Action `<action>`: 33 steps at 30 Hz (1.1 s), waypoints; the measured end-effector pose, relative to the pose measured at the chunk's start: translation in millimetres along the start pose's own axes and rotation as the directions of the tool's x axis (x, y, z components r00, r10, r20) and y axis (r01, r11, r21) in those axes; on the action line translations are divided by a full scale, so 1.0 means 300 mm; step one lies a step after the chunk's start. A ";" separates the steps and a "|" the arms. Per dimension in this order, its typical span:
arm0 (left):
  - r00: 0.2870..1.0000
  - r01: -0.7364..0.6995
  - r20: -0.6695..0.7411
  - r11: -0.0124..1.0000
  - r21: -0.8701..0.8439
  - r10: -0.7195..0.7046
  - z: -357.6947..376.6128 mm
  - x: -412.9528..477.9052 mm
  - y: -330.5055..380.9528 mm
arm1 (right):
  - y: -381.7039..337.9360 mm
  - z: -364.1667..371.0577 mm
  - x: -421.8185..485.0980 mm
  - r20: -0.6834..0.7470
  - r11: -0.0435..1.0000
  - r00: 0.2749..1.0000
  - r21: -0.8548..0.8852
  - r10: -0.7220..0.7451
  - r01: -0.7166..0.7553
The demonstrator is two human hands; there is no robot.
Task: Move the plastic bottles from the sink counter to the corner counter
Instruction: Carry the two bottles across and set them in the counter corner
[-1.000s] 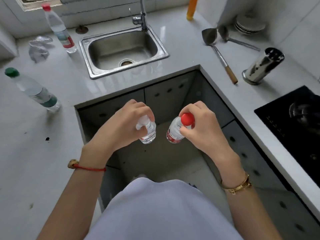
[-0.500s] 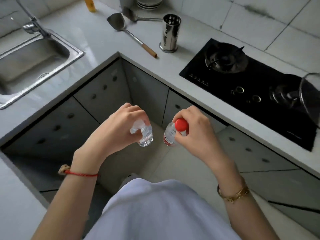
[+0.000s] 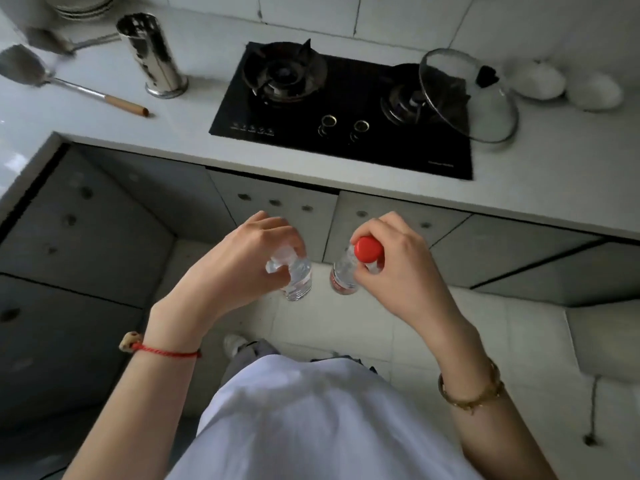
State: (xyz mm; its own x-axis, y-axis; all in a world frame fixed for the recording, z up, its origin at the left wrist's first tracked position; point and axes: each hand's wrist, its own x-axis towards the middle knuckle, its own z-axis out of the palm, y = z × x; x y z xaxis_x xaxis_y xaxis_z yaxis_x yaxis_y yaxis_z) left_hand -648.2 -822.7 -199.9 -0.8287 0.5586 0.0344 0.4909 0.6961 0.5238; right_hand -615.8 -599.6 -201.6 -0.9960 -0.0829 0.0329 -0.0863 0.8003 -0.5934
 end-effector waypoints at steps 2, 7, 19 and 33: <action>0.998 -0.058 0.037 0.998 0.000 0.058 0.029 0.043 0.043 | 0.045 -0.035 -0.047 -0.049 0.999 0.998 0.008 0.050 -0.049; 0.978 -0.172 0.115 0.985 -0.020 0.173 0.097 0.147 0.150 | 0.146 -0.108 -0.166 -0.151 0.983 0.972 0.042 0.183 -0.178; 0.827 -0.483 0.281 0.871 -0.087 0.487 0.247 0.479 0.388 | 0.346 -0.262 -0.309 -0.362 0.878 0.805 0.097 0.470 -0.469; 0.614 -0.688 0.352 0.698 -0.200 0.706 0.414 0.949 0.701 | 0.659 -0.482 -0.264 -0.487 0.756 0.598 0.239 0.637 -0.610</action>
State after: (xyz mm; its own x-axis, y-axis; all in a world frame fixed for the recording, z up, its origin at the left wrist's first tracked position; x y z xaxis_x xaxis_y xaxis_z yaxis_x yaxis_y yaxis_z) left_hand -747.7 -461.4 -185.6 -0.0674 0.9936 0.0912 0.8589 0.0112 0.5119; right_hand -557.4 -349.0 -205.1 -0.6620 0.7488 0.0333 0.5478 0.5137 -0.6603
